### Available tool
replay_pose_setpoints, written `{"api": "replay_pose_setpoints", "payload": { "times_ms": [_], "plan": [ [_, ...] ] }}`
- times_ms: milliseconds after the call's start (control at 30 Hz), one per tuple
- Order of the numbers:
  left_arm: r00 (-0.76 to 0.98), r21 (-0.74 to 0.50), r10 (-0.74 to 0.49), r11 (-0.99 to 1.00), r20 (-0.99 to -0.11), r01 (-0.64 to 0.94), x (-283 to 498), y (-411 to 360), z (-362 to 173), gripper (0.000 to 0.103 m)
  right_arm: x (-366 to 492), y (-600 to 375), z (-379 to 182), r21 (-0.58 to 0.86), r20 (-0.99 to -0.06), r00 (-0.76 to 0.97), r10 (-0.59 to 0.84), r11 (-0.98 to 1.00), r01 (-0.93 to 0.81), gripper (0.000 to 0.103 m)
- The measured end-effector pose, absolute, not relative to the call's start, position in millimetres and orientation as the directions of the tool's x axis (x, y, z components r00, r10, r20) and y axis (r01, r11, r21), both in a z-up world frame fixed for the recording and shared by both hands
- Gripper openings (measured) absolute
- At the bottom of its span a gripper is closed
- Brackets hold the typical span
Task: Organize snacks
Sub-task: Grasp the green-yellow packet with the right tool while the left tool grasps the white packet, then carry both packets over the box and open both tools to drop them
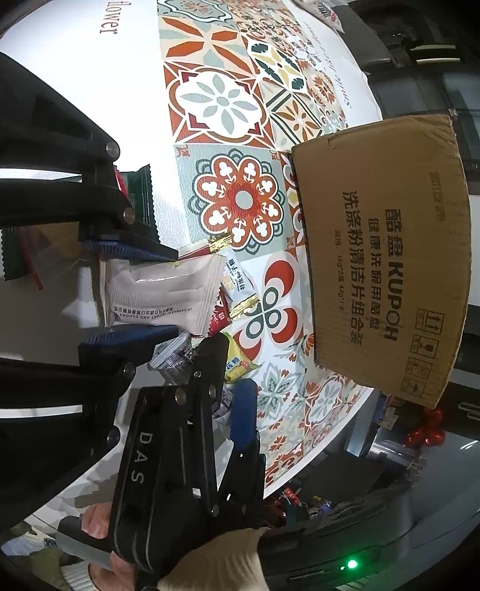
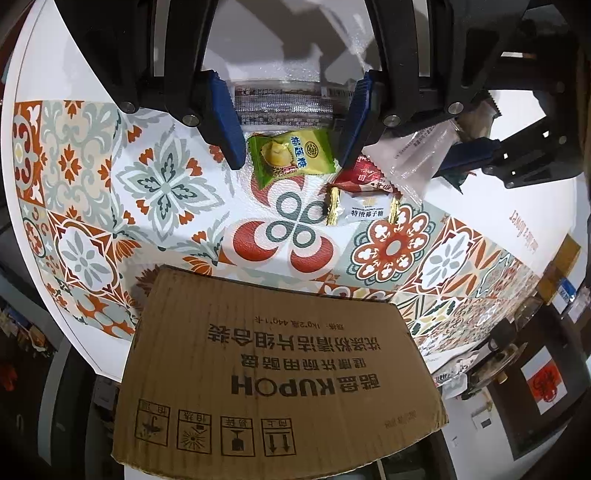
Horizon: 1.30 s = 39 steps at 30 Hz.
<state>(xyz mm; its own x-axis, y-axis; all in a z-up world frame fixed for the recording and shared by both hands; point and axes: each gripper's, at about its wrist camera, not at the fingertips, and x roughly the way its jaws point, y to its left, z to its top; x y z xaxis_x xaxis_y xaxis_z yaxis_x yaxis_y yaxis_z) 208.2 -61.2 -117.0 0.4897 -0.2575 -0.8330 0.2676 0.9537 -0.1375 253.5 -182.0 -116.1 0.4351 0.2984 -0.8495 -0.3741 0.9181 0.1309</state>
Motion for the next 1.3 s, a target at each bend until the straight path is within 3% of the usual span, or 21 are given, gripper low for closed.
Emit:
{"api": "replay_pose_setpoints", "payload": {
  "times_ms": [100, 333, 533, 1300],
  "plan": [
    [0.496, -0.136, -0.255, 0.955, -0.83, 0.264, 207.5, -59.7, -115.3, 0.032, 254.1, -179.8, -117.2, 0.127, -0.849, 0.437, 0.296, 0.918, -0.375, 0.052],
    [0.504, -0.146, -0.259, 0.956, -0.824, 0.252, 207.4, -55.4, -112.6, 0.028, 251.6, -176.9, -119.7, 0.068, -0.855, 0.454, 0.252, 0.921, -0.384, 0.03],
    [0.524, -0.148, -0.264, 0.956, -0.81, 0.252, 204.1, -52.5, -104.7, 0.028, 250.1, -182.1, -116.6, 0.1, -0.841, 0.467, 0.272, 0.928, -0.36, 0.021],
    [0.633, -0.148, -0.279, 0.956, -0.722, 0.252, 194.8, -39.2, -46.7, 0.027, 215.9, -182.1, -52.1, 0.078, -0.747, 0.606, 0.274, 0.941, -0.329, 0.021]
  ]
}}
